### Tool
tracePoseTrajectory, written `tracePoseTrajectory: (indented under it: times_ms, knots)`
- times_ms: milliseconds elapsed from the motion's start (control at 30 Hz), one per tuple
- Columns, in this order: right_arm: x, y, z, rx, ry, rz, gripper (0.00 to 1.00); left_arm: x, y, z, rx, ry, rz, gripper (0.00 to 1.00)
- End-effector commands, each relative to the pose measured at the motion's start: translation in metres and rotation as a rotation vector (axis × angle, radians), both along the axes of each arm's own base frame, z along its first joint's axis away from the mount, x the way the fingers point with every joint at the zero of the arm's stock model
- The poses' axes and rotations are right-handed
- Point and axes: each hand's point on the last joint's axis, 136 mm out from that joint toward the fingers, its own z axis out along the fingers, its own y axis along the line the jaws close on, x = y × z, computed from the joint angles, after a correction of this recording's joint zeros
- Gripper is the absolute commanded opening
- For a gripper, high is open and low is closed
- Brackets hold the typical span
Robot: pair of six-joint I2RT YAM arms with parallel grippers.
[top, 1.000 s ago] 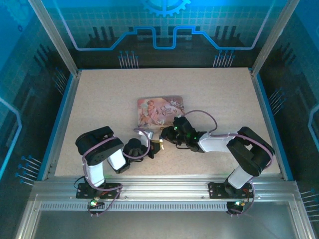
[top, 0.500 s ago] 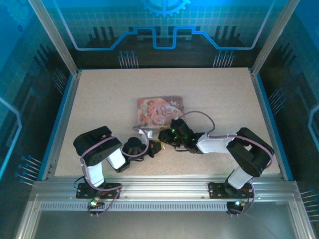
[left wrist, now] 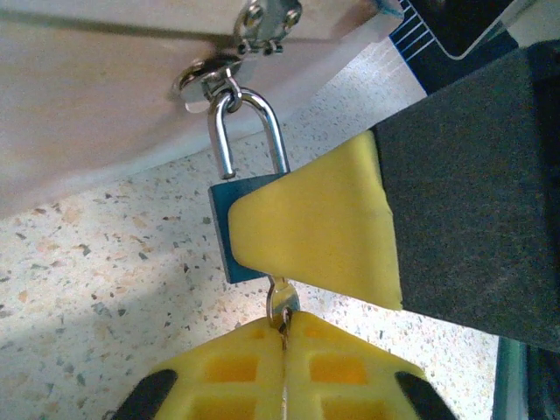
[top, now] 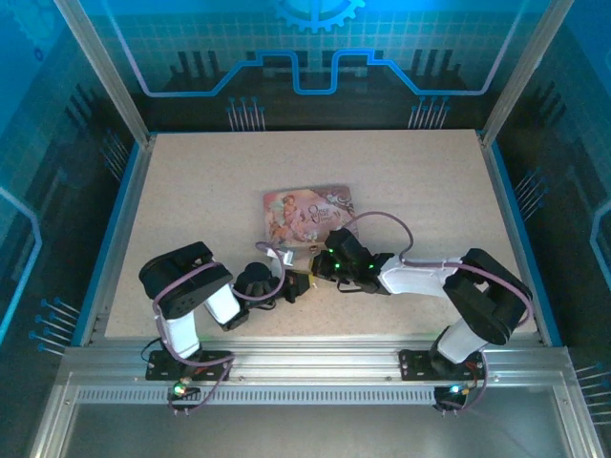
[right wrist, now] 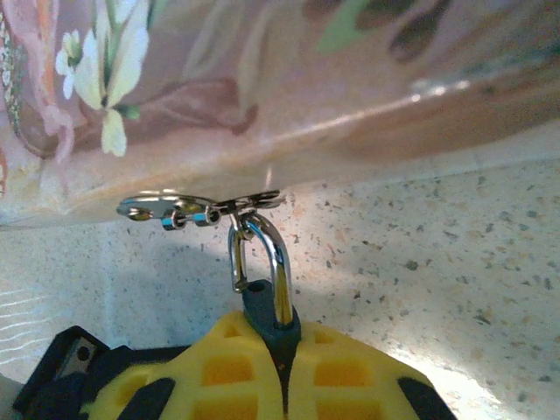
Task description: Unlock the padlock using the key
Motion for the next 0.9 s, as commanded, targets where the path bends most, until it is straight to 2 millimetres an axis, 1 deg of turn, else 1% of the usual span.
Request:
tracePoseTrajectory:
  times_ms: [0,67,167,333,433,500,533,600,700,800,867]
  knots:
    - [-0.012,-0.020,-0.010,-0.156,0.016,0.028,0.00,0.003,0.000,0.017,-0.033,-0.066,0.002,0.27]
    - [-0.010,-0.025,-0.008,-0.210,0.005,0.051,0.00,0.002,0.002,0.019,-0.032,-0.075,0.003,0.36]
    - [-0.010,-0.038,-0.007,-0.306,0.002,0.062,0.00,-0.001,0.007,0.023,-0.031,-0.092,0.000,0.43]
    - [-0.011,-0.056,-0.005,-0.369,-0.009,0.068,0.00,-0.004,0.016,0.036,-0.047,-0.124,-0.003,0.44]
    - [-0.012,-0.064,-0.002,-0.461,-0.002,0.137,0.00,-0.003,0.018,0.047,-0.053,-0.145,-0.010,0.44]
    - [-0.015,-0.072,-0.003,-0.542,0.013,0.178,0.00,-0.003,0.017,0.054,-0.033,-0.160,-0.021,0.43]
    - [-0.012,-0.072,0.001,-0.560,0.006,0.193,0.00,-0.002,0.017,0.060,-0.023,-0.175,-0.025,0.44]
    - [-0.013,-0.077,0.001,-0.619,-0.005,0.227,0.00,0.000,0.017,0.070,0.027,-0.197,-0.033,0.44]
    - [-0.011,-0.082,0.003,-0.709,-0.025,0.275,0.00,0.003,0.023,0.090,0.112,-0.249,-0.033,0.46]
    - [-0.007,-0.086,0.009,-0.834,-0.061,0.306,0.00,0.005,0.035,0.108,0.185,-0.285,-0.013,0.49]
    - [-0.004,-0.088,0.011,-0.920,-0.083,0.313,0.00,0.008,0.043,0.118,0.195,-0.298,0.006,0.51]
